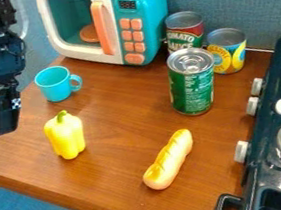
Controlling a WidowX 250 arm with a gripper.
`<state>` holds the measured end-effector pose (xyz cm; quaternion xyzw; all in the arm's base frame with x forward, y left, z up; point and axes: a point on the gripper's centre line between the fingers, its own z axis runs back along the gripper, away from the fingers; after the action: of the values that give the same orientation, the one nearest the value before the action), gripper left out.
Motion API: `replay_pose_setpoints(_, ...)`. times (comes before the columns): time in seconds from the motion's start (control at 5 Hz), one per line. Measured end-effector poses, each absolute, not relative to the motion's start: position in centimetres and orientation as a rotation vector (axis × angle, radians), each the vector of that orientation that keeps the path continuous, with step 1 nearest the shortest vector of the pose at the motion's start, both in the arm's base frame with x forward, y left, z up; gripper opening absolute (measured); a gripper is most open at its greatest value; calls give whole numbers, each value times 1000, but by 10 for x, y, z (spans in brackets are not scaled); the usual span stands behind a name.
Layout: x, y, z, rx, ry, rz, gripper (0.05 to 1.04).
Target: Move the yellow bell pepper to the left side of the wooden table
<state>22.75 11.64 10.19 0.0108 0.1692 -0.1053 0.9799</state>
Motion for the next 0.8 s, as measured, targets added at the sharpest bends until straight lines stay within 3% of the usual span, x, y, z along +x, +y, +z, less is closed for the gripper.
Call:
replay_pose_setpoints(0.2,225,115,94,6,369,-214,1001)
replay_pose_setpoints(0.6,231,86,101,-94,296,-316,1001)
replay_pose_setpoints(0.8,237,84,104,-90,274,-317,1001)
